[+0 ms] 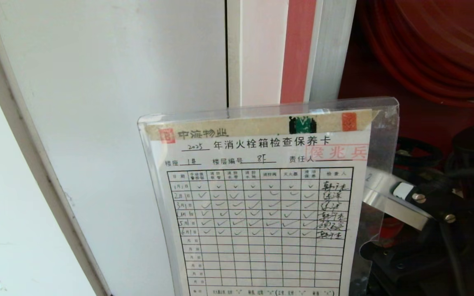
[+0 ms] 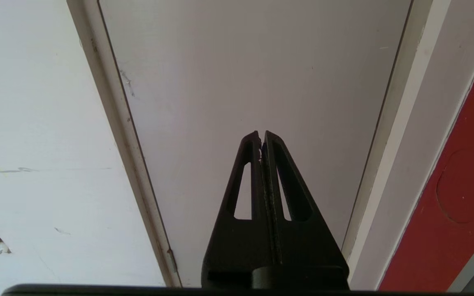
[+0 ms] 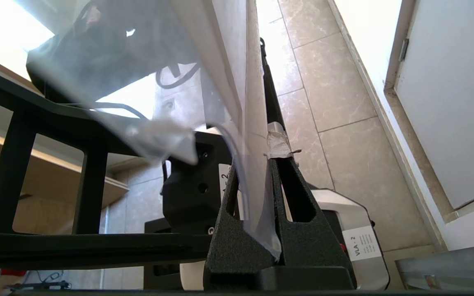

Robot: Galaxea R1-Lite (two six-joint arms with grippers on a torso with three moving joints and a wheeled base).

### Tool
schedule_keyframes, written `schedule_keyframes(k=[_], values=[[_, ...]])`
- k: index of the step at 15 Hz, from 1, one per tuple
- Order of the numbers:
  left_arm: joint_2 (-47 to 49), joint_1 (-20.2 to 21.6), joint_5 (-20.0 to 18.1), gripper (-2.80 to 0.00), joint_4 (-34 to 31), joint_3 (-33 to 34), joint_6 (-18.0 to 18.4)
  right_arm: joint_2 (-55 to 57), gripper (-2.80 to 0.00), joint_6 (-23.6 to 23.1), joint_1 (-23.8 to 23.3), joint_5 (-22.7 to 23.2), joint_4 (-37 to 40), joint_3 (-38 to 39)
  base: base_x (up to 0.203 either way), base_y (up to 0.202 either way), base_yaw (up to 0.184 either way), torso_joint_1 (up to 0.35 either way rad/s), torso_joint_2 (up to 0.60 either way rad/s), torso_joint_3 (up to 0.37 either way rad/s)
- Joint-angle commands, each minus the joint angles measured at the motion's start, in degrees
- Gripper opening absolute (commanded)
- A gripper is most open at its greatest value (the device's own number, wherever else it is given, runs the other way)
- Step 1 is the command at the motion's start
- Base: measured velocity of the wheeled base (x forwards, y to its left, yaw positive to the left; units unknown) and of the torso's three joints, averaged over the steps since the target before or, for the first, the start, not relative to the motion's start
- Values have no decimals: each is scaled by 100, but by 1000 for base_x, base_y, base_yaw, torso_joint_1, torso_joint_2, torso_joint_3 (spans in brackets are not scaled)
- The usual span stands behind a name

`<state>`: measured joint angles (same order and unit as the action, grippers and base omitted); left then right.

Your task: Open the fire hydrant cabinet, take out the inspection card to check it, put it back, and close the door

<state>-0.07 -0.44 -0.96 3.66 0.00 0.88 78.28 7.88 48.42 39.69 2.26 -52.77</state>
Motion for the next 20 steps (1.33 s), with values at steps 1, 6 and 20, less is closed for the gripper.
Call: schedule_keyframes(k=[1,6,20], values=[[7,0,0,-280,4,132,0,-50,-280,12,7,21,3,10,0,0,0,0,0,0],[3,0,0,-280,4,132,0,-297,-280,151,6,21,20,29,0,0,0,0,0,0],[7,0,0,-280,4,132,0,-2476,-280,486,-70,-2426,1433,240,0,0,0,0,0,0]])
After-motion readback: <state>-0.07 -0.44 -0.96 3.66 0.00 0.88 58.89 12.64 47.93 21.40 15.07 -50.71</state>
